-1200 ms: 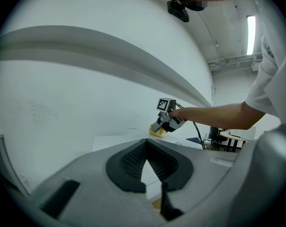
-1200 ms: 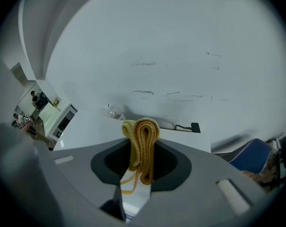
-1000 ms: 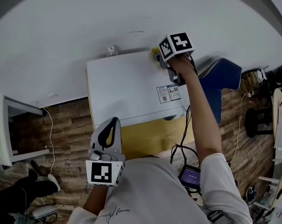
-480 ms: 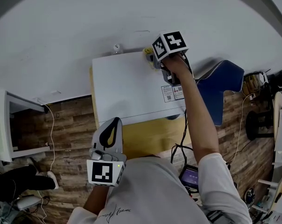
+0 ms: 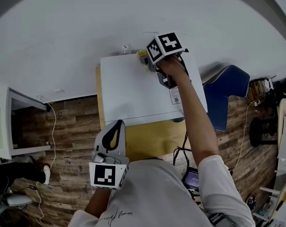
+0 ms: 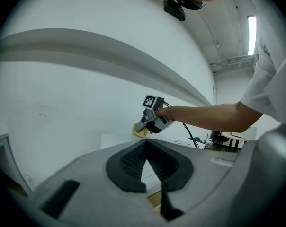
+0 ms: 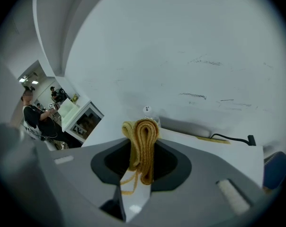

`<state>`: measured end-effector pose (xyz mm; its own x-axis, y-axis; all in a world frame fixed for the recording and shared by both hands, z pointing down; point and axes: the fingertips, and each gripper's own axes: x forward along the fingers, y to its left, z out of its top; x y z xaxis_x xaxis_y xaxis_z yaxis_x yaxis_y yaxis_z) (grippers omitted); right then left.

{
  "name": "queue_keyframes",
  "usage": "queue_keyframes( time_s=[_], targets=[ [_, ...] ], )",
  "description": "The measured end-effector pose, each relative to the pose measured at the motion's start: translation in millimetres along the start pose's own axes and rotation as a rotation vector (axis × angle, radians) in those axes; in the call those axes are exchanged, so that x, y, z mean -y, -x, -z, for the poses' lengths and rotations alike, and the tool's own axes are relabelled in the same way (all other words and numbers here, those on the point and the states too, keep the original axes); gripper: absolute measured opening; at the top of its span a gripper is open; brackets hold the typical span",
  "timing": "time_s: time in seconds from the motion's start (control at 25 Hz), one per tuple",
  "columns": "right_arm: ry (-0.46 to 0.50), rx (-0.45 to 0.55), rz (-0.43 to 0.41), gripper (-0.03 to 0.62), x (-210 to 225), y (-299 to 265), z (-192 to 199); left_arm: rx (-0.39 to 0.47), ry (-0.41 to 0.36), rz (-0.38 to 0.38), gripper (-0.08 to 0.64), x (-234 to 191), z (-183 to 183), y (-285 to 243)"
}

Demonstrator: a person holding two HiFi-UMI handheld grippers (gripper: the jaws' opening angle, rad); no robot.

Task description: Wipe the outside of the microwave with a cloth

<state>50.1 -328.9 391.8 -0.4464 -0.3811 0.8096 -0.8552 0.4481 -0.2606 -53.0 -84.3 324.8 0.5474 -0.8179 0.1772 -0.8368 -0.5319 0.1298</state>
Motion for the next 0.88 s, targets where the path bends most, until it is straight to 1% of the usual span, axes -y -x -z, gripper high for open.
queue_keyframes(
  time_s=[0.2, 0.36, 0.68, 0.8, 0.88],
  targets=[
    [0.025, -0.008, -0.036, 0.115, -22.5, -13.2, -7.4, -0.001, 0.004, -0.016, -0.009, -7.3, 1.2, 5.1],
    [0.037, -0.003, -0.083, 0.115, -43.4, -25.4, -15.5, -0.007, 0.008, -0.027, -0.009, -11.4, 2.1, 6.7],
    [0.081, -0.002, -0.133, 0.115, -78.5, -42.2, -26.2, -0.011, 0.007, -0.042, -0.009, -16.2, 2.8, 8.7],
    [0.090, 0.001, -0.168, 0.115, -94.6, -50.0, -30.4, -0.008, 0.017, -0.055, -0.009, -18.7, 1.9, 8.8],
    [0.105, -0.003, -0.188, 0.115, -108.2, -55.8, -33.0, -0.015, 0.008, -0.061, -0.009, -20.3, 2.7, 10.4]
  ],
)
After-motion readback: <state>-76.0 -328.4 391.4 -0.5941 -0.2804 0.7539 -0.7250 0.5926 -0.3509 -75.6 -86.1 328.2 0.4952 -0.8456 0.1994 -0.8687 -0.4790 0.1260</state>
